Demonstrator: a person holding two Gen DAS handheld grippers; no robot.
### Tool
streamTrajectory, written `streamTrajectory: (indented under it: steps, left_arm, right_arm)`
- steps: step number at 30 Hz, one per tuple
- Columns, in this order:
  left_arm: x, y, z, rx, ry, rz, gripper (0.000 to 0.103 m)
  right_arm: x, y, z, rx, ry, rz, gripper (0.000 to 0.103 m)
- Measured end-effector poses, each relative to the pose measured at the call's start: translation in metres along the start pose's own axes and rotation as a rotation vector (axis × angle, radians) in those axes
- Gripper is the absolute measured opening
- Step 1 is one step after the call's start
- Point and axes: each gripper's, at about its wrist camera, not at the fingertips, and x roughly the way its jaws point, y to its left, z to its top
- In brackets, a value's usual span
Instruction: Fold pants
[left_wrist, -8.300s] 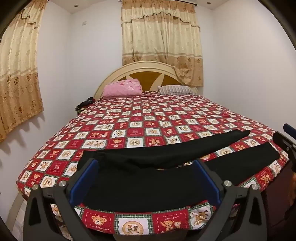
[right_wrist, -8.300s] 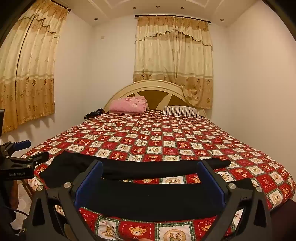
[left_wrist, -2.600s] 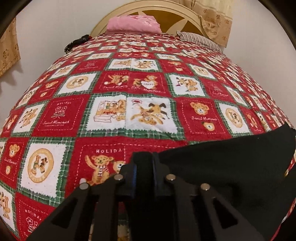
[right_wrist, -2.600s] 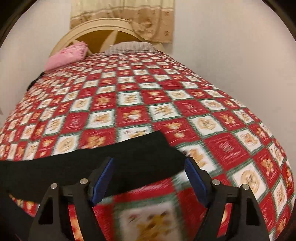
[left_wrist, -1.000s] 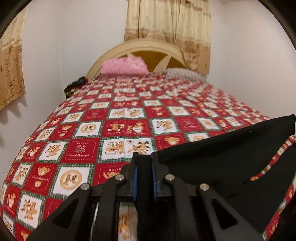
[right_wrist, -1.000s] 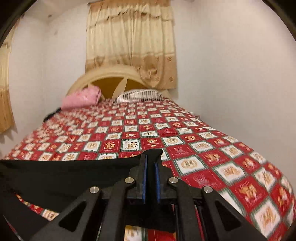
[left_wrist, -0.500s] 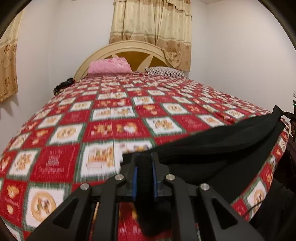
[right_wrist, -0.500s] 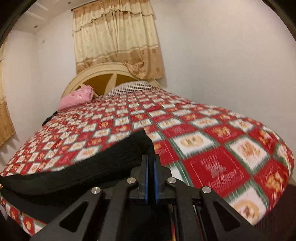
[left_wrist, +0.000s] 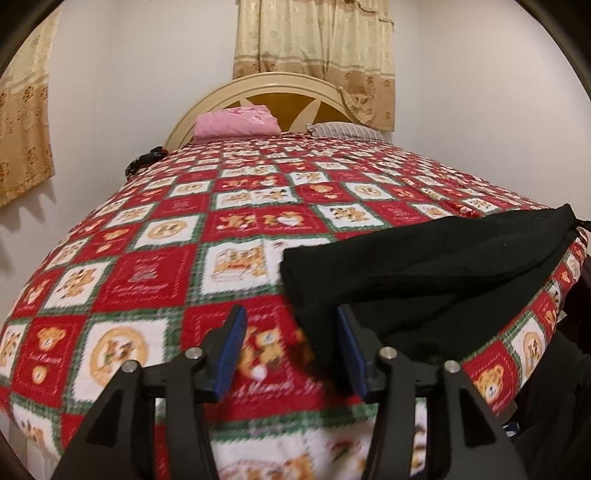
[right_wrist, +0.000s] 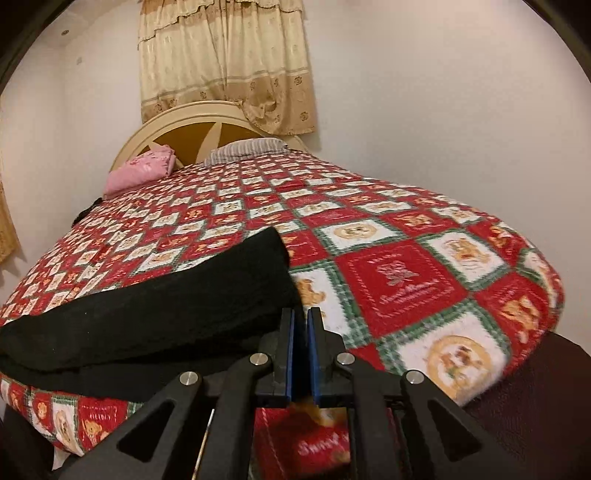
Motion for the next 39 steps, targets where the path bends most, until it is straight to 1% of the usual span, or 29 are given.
streamTrajectory:
  steps: [2,4,5,6,7,8,10,12,16,19,20,22,23,25,26,27,30,32,34,36,37,39]
  left_arm:
    - [-0.008,0.002,-0.003,-0.006,-0.001,0.016,0.054]
    - [-0.015,0.002,-0.005,-0.002,-0.005,0.037,0.054]
    - [-0.016,-0.001,-0.006,0.011,-0.001,0.044,0.054]
    - [-0.017,-0.004,-0.006,0.028,-0.001,0.049,0.054]
    - [-0.017,-0.008,-0.007,0.048,0.001,0.055,0.054]
    - [-0.017,-0.015,-0.007,0.079,0.006,0.062,0.054]
    - [-0.016,-0.024,-0.005,0.119,0.008,0.071,0.054]
    - [-0.013,-0.034,-0.001,0.147,0.006,0.078,0.054]
    - [-0.010,-0.040,0.008,0.149,-0.006,0.070,0.054]
    - [-0.008,-0.046,0.011,0.173,-0.002,0.068,0.054]
    - [-0.006,-0.046,0.012,0.176,0.004,0.068,0.054]
    - [-0.004,-0.044,0.012,0.166,0.015,0.058,0.054]
    - [-0.003,-0.043,0.013,0.162,0.014,0.057,0.054]
    - [-0.003,-0.043,0.014,0.159,0.015,0.049,0.047]
    - [-0.002,-0.042,0.014,0.153,0.020,0.037,0.042]
    - [-0.002,-0.042,0.014,0.153,0.022,0.035,0.039]
    - [-0.001,-0.044,0.014,0.164,0.025,0.034,0.033]
    - [0.000,-0.043,0.016,0.163,0.027,0.034,0.033]
    - [0.001,-0.042,0.018,0.167,0.029,0.031,0.029]
    - [0.002,-0.042,0.021,0.173,0.035,0.038,0.029]
    - [0.002,-0.042,0.023,0.175,0.037,0.040,0.029]
    - [0.001,-0.042,0.026,0.178,0.035,0.037,0.025]
  right_arm:
    - [-0.009,-0.002,0.000,0.000,-0.013,-0.038,0.008]
    - [-0.018,-0.006,0.001,0.006,-0.020,-0.068,0.013]
    - [-0.021,-0.006,0.002,0.007,-0.022,-0.087,0.031]
    - [-0.026,-0.005,0.003,0.005,-0.025,-0.102,0.053]
    - [-0.031,-0.001,0.005,0.000,-0.031,-0.098,0.060]
    - [-0.035,0.003,0.006,-0.007,-0.039,-0.089,0.061]
    - [-0.045,0.028,0.012,-0.058,-0.058,-0.054,0.061]
    - [-0.048,0.062,0.017,-0.140,-0.053,-0.023,0.061]
    - [-0.046,0.151,0.015,-0.342,-0.028,0.109,0.061]
    - [-0.040,0.229,-0.004,-0.527,0.004,0.223,0.061]
    - [-0.038,0.245,-0.011,-0.567,0.013,0.251,0.061]
    - [-0.031,0.292,-0.032,-0.685,0.041,0.322,0.061]
    - [-0.029,0.304,-0.040,-0.718,0.047,0.340,0.061]
    - [-0.022,0.339,-0.060,-0.811,0.064,0.389,0.057]
    - [-0.018,0.347,-0.066,-0.835,0.071,0.403,0.054]
    - [-0.016,0.359,-0.074,-0.868,0.080,0.418,0.054]
    - [-0.007,0.383,-0.089,-0.953,0.083,0.426,0.054]
    - [0.000,0.393,-0.095,-0.996,0.087,0.422,0.053]
    - [0.008,0.401,-0.100,-1.025,0.097,0.416,0.044]
    - [0.016,0.406,-0.102,-1.050,0.116,0.414,0.028]
    - [0.016,0.408,-0.104,-1.061,0.113,0.419,0.023]
    - [0.012,0.408,-0.103,-1.070,0.114,0.434,0.008]
